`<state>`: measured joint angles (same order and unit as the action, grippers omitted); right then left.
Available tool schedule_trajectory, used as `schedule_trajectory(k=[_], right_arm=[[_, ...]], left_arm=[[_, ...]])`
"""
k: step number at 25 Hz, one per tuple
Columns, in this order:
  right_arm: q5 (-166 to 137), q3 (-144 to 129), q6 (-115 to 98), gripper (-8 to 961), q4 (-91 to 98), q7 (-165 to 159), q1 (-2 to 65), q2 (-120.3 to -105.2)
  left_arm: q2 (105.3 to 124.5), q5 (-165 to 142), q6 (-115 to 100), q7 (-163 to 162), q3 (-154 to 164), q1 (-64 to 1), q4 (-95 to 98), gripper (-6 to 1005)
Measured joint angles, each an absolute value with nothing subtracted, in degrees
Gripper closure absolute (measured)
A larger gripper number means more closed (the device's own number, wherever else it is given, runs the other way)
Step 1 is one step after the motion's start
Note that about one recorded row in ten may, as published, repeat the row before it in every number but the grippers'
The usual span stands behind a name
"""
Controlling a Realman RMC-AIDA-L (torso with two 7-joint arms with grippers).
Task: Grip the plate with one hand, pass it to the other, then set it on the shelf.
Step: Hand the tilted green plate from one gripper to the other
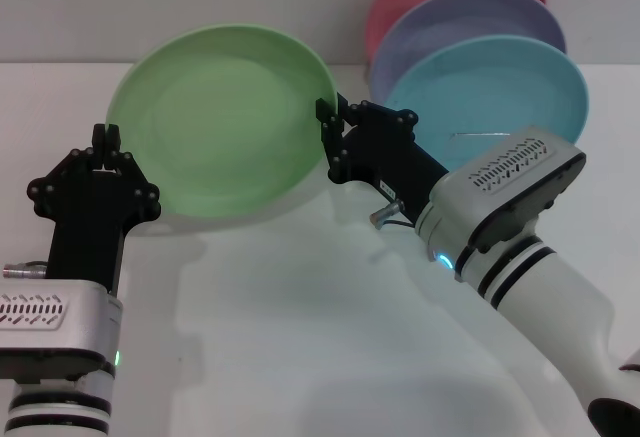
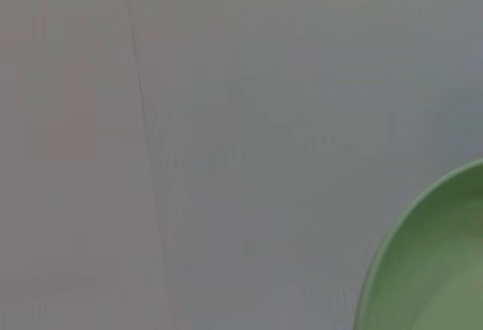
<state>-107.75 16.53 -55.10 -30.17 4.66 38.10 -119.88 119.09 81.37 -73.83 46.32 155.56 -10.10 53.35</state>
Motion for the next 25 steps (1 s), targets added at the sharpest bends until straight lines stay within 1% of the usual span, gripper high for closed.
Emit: schedule_trajectory(k=[6, 25], right_arm=[[-107.75, 16.61, -55.24, 842, -30.03, 4.7, 38.05, -119.88], [-107.83, 16.27, -55.68, 891, -29.79, 4.75, 37.81, -119.88]], left_arm=[[119.09, 81.53, -73.83, 46.31, 155.56, -10.11, 53.35, 973], [119.09, 81.66, -73.83, 46.32, 155.72, -10.11, 53.4, 974]])
